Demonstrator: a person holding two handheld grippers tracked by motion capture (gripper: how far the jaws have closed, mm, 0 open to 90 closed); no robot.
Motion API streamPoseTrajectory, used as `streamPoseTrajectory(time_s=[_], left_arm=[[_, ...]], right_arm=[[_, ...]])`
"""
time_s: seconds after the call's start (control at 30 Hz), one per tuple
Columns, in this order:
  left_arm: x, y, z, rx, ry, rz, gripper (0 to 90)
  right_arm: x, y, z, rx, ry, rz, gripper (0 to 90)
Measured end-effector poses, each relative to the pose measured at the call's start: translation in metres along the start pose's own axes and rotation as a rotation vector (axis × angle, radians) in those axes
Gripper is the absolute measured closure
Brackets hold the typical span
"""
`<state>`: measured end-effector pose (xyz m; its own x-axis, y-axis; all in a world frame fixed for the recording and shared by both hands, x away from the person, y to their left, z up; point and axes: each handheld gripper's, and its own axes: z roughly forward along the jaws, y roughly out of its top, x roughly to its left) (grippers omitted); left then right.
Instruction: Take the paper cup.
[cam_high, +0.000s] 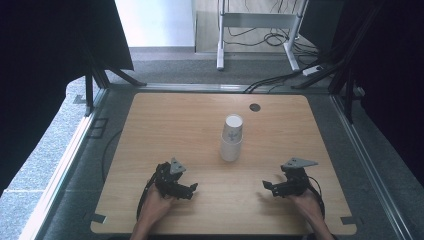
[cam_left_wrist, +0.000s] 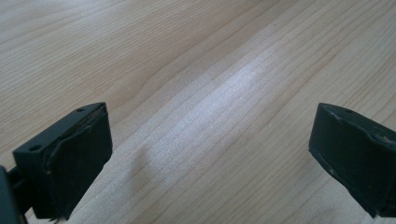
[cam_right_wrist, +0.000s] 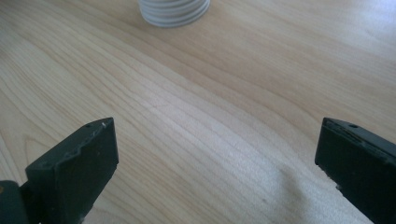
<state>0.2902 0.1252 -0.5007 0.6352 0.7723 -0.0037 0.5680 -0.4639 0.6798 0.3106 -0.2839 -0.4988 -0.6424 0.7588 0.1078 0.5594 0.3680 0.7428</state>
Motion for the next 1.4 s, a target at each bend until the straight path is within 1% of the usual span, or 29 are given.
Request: streamPoseTrajectory(time_s=[0.13,0.27,0.33,0.4,0.47,0.5,0.53,0.6,0.7,0.8,0.9,0.97,1.1,1.2,1.3,1.37,1.4], left_arm=[[-0.002,0.0,0.002,0.013,0.006,0.02,0.0],[-0.006,0.0,0.004,0.035,0.018,0.042,0.0],[-0.006,0.0,0.004,0.038,0.021,0.047,0.0],[-0.007,0.0,0.005,0.036,0.024,0.041,0.0],[-0.006,0.0,0.004,0.027,0.022,0.021,0.0],[-0.006,0.0,0.004,0.027,0.022,0.021,0.0],[-0.004,0.0,0.004,0.022,0.021,0.008,0.0],[-0.002,0.0,0.002,0.01,0.005,-0.008,0.0],[-0.001,0.0,0.001,0.002,0.003,-0.012,0.0],[-0.001,0.001,0.001,0.009,0.005,-0.013,0.0],[0.001,0.003,0.0,0.01,-0.014,-0.034,0.0],[0.002,0.004,-0.001,0.011,-0.014,-0.032,0.0],[0.004,0.007,-0.003,-0.016,-0.02,-0.035,0.0],[0.004,0.01,-0.003,-0.019,-0.025,-0.024,0.0],[0.005,0.013,-0.002,-0.023,-0.036,-0.024,0.0],[0.006,0.015,-0.001,-0.023,-0.038,-0.017,0.0],[0.006,0.016,-0.001,-0.025,-0.037,-0.015,0.0]], right_arm=[[0.001,0.0,0.0,-0.013,0.005,-0.005,0.0],[0.002,0.0,0.001,-0.005,0.003,-0.026,0.0],[0.003,0.0,0.002,-0.004,0.002,-0.028,0.0],[0.003,0.0,0.002,0.0,0.006,-0.035,0.0],[0.003,0.0,0.002,0.004,0.001,-0.045,0.0],[0.003,0.0,0.002,0.004,0.001,-0.045,0.0],[0.004,0.0,0.002,0.009,-0.001,-0.058,0.0],[0.004,0.0,0.002,0.009,0.002,-0.065,0.0],[0.006,0.001,0.002,0.009,0.006,-0.066,0.0],[0.006,0.001,0.002,0.005,0.01,-0.07,0.4],[0.008,0.003,0.002,-0.007,0.012,-0.08,0.8],[0.008,0.005,0.001,-0.009,0.016,-0.082,0.8],[0.007,0.007,0.001,-0.009,0.024,-0.077,0.6],[0.008,0.01,-0.001,-0.013,0.028,-0.079,0.6],[0.008,0.013,-0.001,-0.015,0.039,-0.083,0.5],[0.008,0.015,-0.001,-0.002,0.05,-0.091,0.0],[0.008,0.015,-0.001,-0.003,0.048,-0.095,0.0]])
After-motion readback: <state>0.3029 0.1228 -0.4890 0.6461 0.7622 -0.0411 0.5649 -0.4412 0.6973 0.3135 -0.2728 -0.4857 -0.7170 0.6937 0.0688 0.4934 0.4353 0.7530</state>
